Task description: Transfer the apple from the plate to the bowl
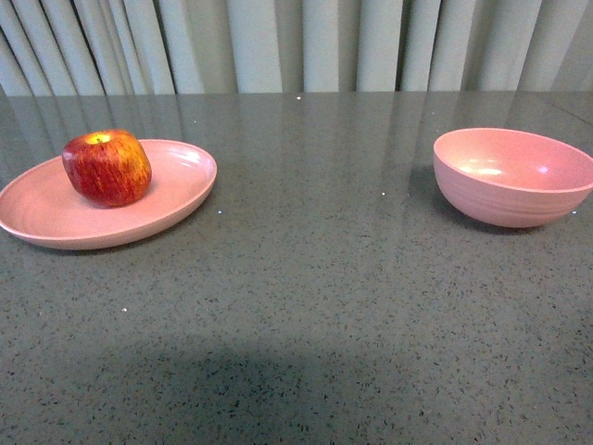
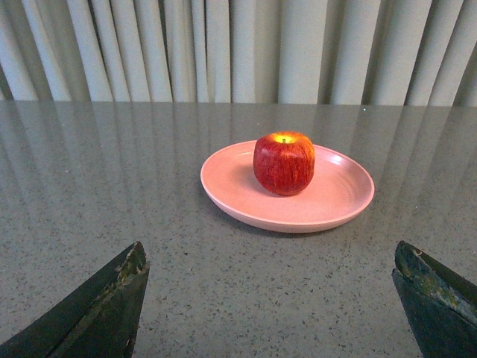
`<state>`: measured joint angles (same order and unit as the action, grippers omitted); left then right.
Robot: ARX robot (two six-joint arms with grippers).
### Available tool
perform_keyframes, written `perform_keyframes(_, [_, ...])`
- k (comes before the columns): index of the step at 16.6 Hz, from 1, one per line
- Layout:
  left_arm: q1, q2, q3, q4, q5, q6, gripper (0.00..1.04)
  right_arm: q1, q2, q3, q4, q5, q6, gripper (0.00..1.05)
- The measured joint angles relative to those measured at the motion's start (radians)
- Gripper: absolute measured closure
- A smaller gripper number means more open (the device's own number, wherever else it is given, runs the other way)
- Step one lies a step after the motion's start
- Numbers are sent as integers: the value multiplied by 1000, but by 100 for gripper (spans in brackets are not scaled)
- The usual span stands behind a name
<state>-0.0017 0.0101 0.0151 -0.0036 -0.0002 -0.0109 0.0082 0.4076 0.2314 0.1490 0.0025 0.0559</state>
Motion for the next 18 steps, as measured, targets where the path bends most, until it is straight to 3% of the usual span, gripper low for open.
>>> perform_keyframes(4, [0,0,0,0,0,0,7,-25,480,293,137,-114,7,7])
perform_keyframes(5, [0,0,0,0,0,0,7,-28,581,383,105,-143,11,7])
perform_keyframes(7, [0,0,0,0,0,0,7,-14,1069,842,-163,-161,3,7])
perform_keyframes(8, [0,0,0,0,0,0,7,-7,1213,975,-256,-133,-6,7])
perform_keyframes(12, [0,0,0,0,0,0,7,0,1360,1047,-351,-104,-8,7])
perform_keyframes(18, [0,0,0,0,0,0,7,11,1428,1048,-367,-84,15,7])
